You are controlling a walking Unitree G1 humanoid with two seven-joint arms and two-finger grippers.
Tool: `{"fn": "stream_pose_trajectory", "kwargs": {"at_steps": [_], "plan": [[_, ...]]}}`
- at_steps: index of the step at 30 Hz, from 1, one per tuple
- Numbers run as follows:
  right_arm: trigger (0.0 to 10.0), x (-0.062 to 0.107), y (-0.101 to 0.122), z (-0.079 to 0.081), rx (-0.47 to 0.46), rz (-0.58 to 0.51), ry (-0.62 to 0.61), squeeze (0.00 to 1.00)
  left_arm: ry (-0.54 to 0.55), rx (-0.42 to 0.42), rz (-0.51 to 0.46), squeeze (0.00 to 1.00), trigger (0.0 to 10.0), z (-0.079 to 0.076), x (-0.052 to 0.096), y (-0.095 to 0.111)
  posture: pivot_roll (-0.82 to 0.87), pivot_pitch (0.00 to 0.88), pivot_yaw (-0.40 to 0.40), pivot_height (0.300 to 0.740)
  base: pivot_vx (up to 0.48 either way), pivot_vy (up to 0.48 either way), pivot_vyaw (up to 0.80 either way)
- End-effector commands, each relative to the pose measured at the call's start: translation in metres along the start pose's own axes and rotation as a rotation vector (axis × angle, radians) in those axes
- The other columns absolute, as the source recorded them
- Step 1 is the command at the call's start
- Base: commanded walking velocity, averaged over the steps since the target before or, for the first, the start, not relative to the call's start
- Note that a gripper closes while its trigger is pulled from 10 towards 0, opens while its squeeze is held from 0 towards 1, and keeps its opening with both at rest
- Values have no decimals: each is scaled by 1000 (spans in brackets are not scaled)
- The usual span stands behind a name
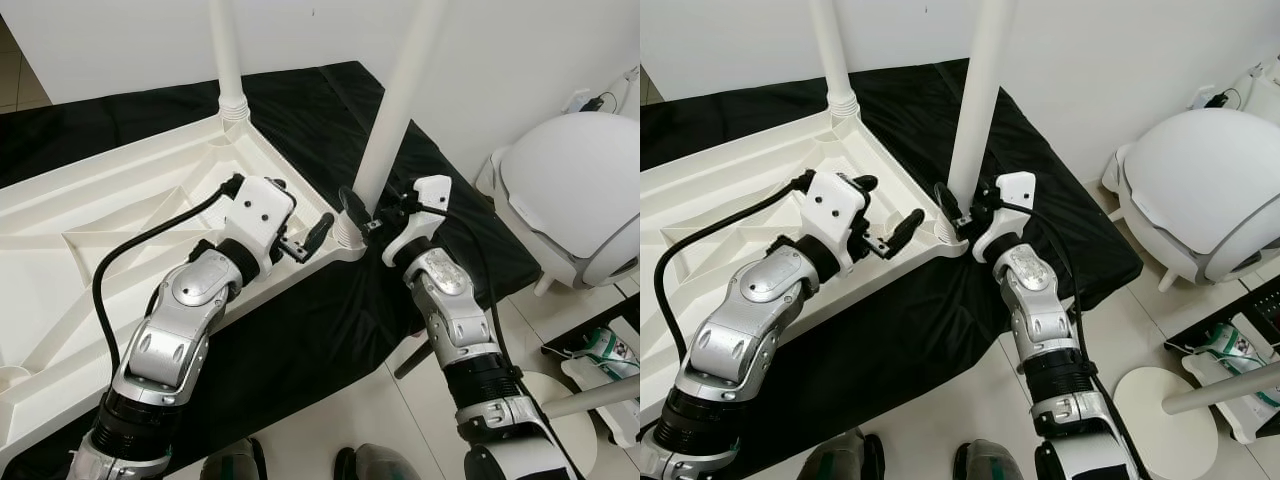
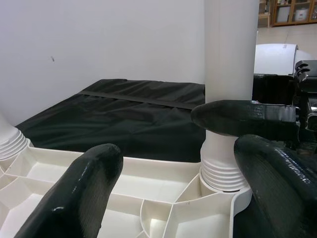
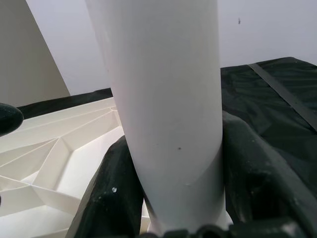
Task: Building children table
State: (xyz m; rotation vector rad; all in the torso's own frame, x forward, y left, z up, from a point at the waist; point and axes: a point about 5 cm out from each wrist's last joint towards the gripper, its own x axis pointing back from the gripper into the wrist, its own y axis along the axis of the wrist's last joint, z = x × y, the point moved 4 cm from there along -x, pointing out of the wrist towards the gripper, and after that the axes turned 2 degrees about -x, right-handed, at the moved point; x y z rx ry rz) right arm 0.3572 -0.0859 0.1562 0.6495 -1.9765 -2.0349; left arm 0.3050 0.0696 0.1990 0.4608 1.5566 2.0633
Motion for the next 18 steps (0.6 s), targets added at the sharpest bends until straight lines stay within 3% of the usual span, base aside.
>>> {"fn": "stream_pose_trajectory", "kwargs": {"at_steps": [1,10,18], "plan": [[10000,19,-55,-4,-17,230,-35,0,-14,6,12,0,10000,-2,-1,-2,-1,60,-10,740,0,0,0],[10000,21,-57,-3,-36,231,-57,0,-16,6,10,0,10000,-3,0,-1,4,53,-13,740,0,0,0],[10000,22,-56,-8,-62,187,-245,0,-22,5,8,0,10000,-5,-1,-1,6,45,-16,740,0,0,0]]}}
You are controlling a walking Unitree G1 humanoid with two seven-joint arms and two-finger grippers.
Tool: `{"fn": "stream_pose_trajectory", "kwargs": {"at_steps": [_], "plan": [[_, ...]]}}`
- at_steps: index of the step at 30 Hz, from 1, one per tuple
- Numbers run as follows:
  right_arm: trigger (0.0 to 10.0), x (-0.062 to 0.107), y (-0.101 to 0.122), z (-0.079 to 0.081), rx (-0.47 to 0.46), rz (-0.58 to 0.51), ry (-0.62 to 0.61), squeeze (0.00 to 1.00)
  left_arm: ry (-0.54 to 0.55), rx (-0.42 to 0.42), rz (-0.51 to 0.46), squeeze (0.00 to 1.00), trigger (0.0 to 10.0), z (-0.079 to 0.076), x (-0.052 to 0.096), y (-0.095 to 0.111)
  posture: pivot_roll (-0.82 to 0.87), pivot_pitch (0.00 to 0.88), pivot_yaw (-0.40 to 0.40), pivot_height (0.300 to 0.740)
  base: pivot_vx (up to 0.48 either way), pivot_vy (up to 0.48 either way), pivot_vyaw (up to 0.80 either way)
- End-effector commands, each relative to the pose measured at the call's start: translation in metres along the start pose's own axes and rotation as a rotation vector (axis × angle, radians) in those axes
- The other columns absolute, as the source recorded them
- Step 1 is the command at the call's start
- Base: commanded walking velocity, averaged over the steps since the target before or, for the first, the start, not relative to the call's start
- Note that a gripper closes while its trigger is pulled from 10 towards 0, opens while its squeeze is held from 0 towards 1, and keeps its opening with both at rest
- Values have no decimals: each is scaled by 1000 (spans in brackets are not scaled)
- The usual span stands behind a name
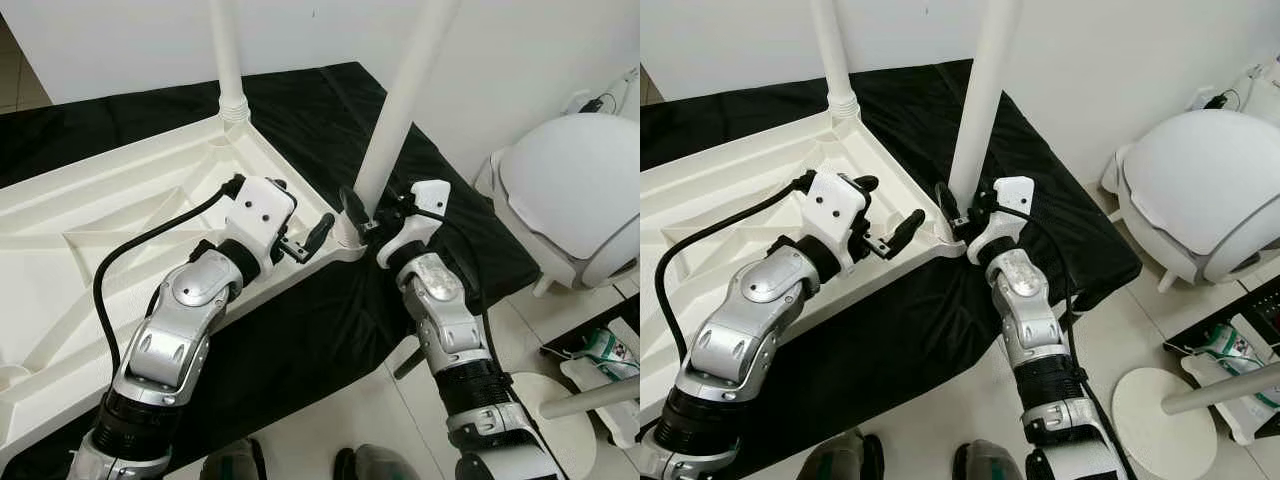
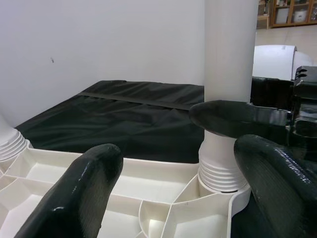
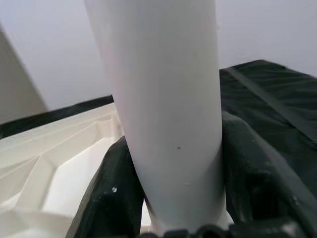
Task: Building children table
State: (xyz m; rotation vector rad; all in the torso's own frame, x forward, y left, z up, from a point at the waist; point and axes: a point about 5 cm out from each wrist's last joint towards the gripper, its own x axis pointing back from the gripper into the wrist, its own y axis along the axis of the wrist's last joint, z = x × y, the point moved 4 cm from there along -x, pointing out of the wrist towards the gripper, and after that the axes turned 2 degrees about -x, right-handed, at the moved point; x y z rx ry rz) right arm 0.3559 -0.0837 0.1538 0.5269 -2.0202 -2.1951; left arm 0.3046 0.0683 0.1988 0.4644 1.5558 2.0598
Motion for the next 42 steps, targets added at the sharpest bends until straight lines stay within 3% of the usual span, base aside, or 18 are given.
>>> {"fn": "stream_pose_trajectory", "kwargs": {"at_steps": [1,11,22,27,31,33,42], "plan": [[10000,21,-52,-17,-4,211,-100,0,-18,4,8,0,10000,-4,0,-1,6,45,-16,740,0,0,0],[10000,15,-48,-15,12,184,-168,0,-20,5,5,0,10000,-5,-1,-1,9,36,-22,740,0,0,0],[10000,13,-43,-1,21,149,-190,0,-15,6,1,0,10000,-5,-1,0,12,28,-31,740,0,0,0],[10000,10,-36,-7,33,121,-215,0,-16,5,-2,0,10000,-5,-2,0,9,28,-31,740,0,0,0],[10000,5,-21,-10,48,68,-221,0,-15,6,-3,0,10000,-5,-2,0,8,28,-31,740,0,0,0],[10000,0,-3,-10,59,7,-220,0,-14,6,-4,0,10000,-5,-3,1,8,28,-32,740,0,0,0],[10000,-6,28,-7,62,-87,-210,0,-13,9,-6,0,10000,-5,-3,1,5,28,-32,740,0,0,0]]}}
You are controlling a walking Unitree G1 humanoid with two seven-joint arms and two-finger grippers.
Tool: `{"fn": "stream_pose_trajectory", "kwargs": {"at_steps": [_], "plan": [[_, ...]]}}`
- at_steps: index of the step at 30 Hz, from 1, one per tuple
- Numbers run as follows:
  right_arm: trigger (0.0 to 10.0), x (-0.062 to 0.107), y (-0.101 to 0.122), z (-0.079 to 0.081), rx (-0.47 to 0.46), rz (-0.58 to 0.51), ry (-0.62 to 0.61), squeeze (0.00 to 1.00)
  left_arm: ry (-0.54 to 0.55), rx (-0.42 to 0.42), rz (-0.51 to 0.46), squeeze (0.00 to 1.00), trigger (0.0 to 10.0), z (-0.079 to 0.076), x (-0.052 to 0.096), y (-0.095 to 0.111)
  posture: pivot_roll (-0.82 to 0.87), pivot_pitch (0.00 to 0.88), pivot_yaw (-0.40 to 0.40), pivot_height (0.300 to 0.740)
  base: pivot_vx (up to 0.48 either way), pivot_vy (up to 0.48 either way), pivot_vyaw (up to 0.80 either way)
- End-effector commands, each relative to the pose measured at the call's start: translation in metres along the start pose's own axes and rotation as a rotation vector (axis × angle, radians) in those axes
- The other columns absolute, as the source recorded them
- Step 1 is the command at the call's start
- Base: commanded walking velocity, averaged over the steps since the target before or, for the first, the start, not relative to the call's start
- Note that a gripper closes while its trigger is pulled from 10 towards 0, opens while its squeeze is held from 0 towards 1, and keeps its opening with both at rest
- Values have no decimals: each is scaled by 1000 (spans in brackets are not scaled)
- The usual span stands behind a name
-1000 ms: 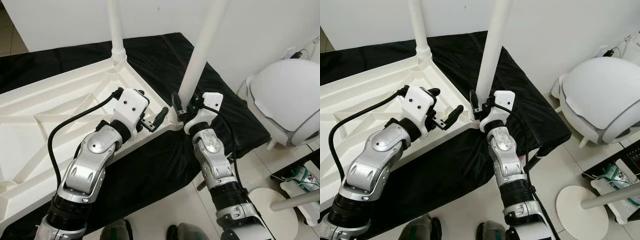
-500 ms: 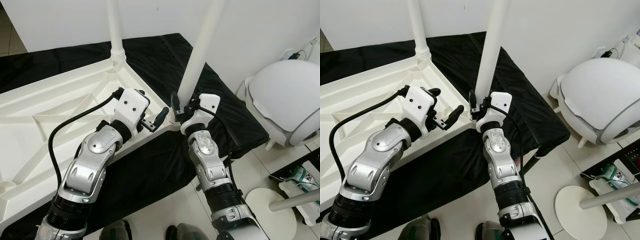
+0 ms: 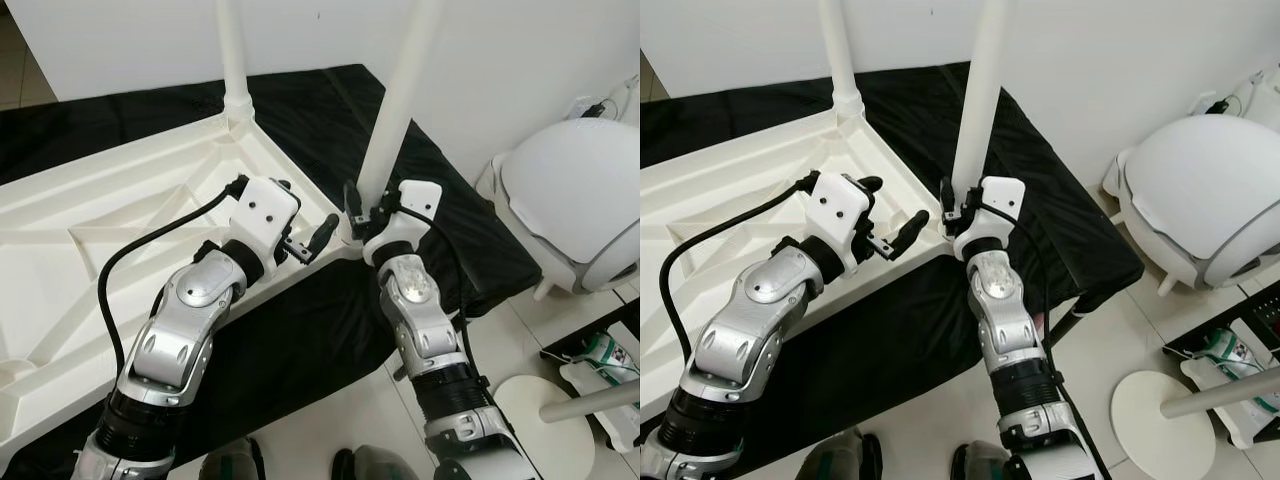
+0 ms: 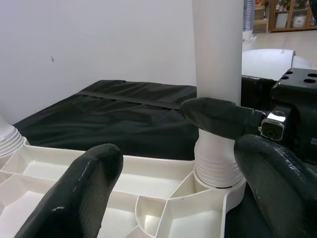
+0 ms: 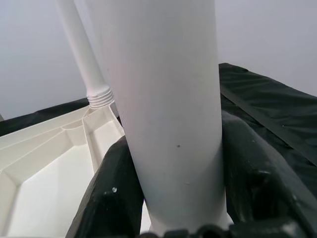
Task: Building children table
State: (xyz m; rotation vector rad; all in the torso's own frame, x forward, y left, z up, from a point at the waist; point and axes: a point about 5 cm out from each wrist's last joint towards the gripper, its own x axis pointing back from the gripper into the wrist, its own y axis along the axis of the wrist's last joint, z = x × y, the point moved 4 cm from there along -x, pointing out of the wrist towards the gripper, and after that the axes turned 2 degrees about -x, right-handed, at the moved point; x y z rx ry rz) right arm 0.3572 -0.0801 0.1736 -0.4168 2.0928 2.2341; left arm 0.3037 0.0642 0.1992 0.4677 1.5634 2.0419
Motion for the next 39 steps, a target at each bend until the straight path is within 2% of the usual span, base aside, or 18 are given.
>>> {"fn": "stream_pose_trajectory", "kwargs": {"at_steps": [1,14,19,24,25,26,29,32,39], "plan": [[10000,-3,8,-11,20,-24,-43,0,-6,-2,3,0,10000,-1,-1,0,5,28,-32,740,0,0,0],[10000,0,6,-12,17,-16,-48,0,-6,0,3,0,10000,-2,-1,0,6,34,-31,740,0,0,0],[10000,-1,12,-12,12,-30,-45,0,-6,1,3,0,10000,-1,-1,-1,4,34,-30,740,0,0,0],[10000,-1,5,-20,31,-4,-63,0,-15,27,-13,0,10000,-2,-3,3,4,37,-30,740,0,0,0],[10000,-2,5,-24,37,-3,-73,0,-16,30,-19,627,10000,-2,-4,5,4,37,-30,740,0,0,0],[10000,-3,6,-27,40,-3,-81,0,-15,40,-24,1000,10000,-1,-5,6,6,39,-31,740,0,0,0],[10000,-5,7,-32,49,-5,-92,0,-21,55,-39,1000,10000,-1,-8,10,5,40,-30,740,0,0,0],[10000,-10,11,-45,75,-14,-116,0,-56,76,-91,1000,10000,-5,-18,23,3,39,-29,740,0,0,0],[10000,-15,12,-59,109,-10,-129,0,-88,114,-153,1000,10000,-10,-33,42,-8,38,-27,740,0,0,0]]}}
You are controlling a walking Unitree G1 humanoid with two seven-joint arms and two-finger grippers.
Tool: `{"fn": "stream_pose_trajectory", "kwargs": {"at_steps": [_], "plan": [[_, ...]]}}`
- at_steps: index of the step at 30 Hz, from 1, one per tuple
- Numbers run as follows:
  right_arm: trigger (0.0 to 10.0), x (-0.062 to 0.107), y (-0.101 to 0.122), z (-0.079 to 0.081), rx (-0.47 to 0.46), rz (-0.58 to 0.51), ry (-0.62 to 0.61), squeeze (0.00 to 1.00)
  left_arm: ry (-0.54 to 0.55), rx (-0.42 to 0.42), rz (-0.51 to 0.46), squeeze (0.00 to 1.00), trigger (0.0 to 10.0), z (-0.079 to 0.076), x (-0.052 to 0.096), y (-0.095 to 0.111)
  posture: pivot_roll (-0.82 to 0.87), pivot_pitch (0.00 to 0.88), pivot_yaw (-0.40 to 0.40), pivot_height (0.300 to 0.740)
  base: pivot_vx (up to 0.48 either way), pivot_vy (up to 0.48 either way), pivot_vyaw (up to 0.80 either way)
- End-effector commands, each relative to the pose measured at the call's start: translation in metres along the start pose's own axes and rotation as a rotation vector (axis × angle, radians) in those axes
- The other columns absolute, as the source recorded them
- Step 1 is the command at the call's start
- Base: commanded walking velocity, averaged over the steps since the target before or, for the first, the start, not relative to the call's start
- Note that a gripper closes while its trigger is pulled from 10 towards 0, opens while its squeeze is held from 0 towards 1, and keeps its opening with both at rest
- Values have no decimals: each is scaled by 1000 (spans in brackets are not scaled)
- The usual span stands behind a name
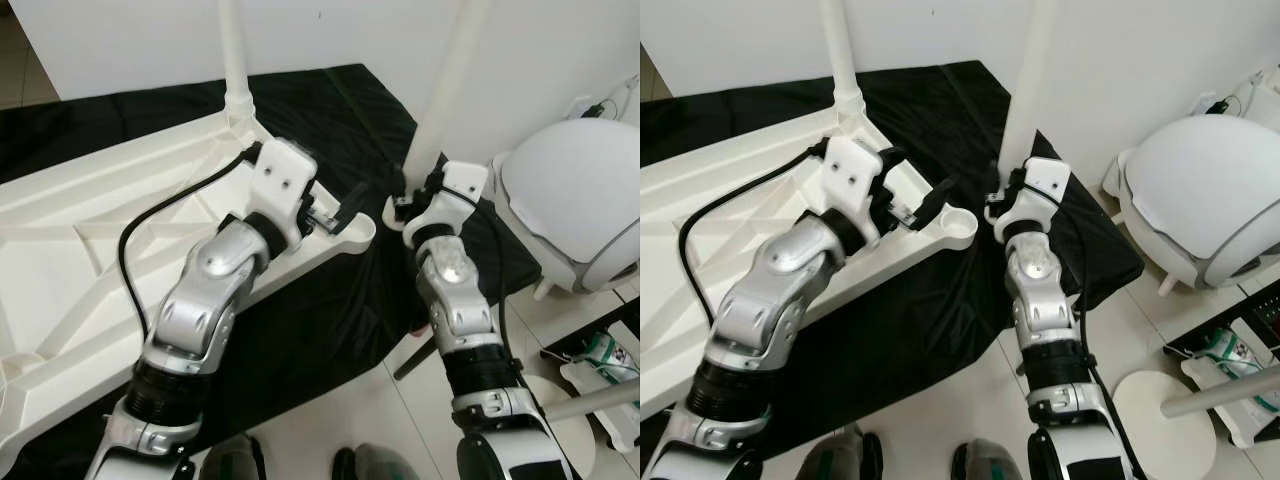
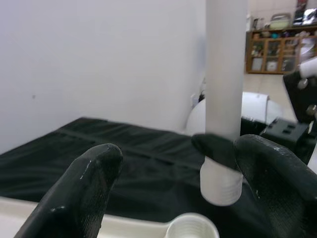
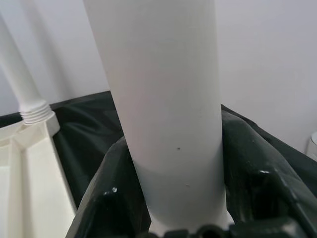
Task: Building children table
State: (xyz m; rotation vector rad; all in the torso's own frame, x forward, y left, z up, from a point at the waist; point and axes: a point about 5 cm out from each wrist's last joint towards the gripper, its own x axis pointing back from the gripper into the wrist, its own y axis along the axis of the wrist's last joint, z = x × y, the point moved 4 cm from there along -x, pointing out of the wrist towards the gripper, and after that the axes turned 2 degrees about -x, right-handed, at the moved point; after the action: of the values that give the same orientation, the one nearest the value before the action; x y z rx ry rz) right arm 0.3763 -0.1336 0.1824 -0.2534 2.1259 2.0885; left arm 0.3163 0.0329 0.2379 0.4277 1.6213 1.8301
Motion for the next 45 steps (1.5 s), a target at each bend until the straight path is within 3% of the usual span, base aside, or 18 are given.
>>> {"fn": "stream_pose_trajectory", "kwargs": {"at_steps": [1,2,3,12,19,23,36,45], "plan": [[10000,-4,3,-5,17,-14,10,0,-37,46,-15,400,10000,-4,-7,4,-10,38,-30,740,0,0,0],[10000,-5,3,-6,22,-14,17,0,-42,67,-24,400,10000,-4,-9,6,-10,38,-30,740,0,0,0],[10000,-5,2,-6,25,-13,24,0,-51,88,-32,0,10000,-5,-12,9,-10,38,-31,740,0,0,0],[10000,-12,5,1,40,-12,104,0,-78,135,-40,0,10000,-1,-28,22,-20,37,-45,740,0,0,0],[10000,-15,10,25,65,-22,263,0,-86,131,-59,0,10000,-3,-43,35,-23,31,-38,740,0,0,0],[10000,-16,11,31,91,-24,316,0,-99,150,-79,0,10000,-7,-49,42,-24,29,-33,740,0,0,0],[10000,-17,11,34,140,-25,387,0,-119,180,-113,0,10000,-13,-60,56,-28,7,-25,740,0,0,0],[10000,-14,8,36,161,-19,443,0,-70,138,-122,0,10000,-4,-71,63,-35,0,-20,740,0,0,0]]}}
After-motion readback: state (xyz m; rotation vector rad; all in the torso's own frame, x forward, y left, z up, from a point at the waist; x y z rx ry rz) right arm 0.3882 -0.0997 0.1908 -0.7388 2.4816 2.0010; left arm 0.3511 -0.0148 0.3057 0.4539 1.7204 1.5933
